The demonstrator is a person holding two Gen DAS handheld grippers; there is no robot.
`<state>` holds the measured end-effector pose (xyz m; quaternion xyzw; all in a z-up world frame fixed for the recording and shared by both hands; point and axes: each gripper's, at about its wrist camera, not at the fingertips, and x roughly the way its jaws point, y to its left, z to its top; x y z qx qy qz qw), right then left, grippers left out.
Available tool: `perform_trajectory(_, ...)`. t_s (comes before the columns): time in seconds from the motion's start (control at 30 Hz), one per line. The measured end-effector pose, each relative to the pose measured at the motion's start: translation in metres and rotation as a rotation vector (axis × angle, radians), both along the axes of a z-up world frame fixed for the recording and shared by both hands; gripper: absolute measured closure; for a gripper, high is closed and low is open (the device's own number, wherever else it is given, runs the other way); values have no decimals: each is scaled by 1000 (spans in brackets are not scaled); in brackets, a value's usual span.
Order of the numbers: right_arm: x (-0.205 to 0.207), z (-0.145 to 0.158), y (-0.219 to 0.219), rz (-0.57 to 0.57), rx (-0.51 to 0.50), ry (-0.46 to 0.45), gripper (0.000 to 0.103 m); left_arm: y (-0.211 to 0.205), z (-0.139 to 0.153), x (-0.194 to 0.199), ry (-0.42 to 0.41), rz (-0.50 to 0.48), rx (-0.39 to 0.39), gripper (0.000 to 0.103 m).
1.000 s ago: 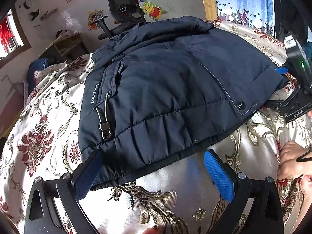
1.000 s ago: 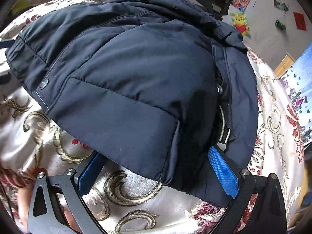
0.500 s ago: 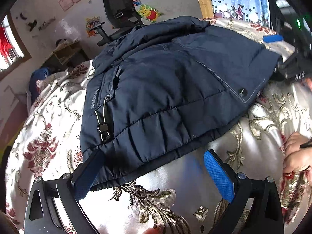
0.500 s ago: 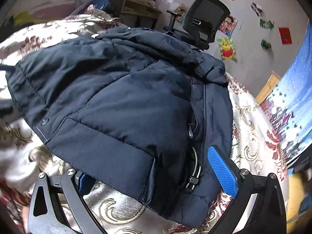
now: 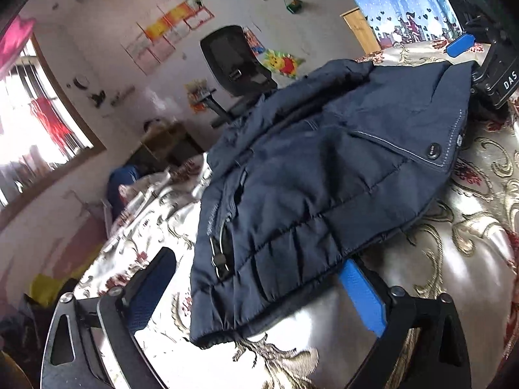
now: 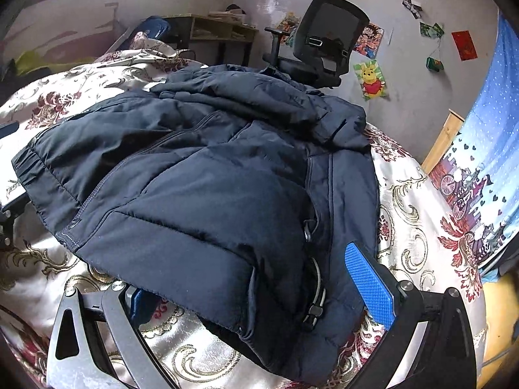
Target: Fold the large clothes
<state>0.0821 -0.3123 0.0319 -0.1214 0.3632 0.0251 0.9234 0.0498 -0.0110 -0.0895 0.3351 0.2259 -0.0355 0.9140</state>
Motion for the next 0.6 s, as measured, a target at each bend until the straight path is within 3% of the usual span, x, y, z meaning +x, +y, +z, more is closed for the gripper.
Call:
perform_trajectory(0.2,-9,-13,2,12,-1,36,4,1,-1,8,-15,38,20,35)
perform_trajectory(0.27,-14,-23,4,25,-9,64,7,0,0,13,-7,70,26,53)
perform_trajectory(0.3,-15,-30,5,38,-12,87,14,0,0,13,4,77,16,55)
perform_trajectory(0.37,-17,-39,8,49,-18,121,22,2,3,18,34,88,-20,72)
perform_trajectory(0.43,-16,-50,11,45,-36,163,32,3,5,20,63,90,-51,81)
perform_trajectory(0.47,-15,-54,11,39,-30,181,40,3,6,22,66,97,-57,84)
perform_trajectory(0.53,-14,-56,10,23,-18,188,44,2,8,26,73,124,-60,88)
perform_trajectory(0.6,-13,-55,10,12,-14,182,59,2,13,30,87,153,-87,91)
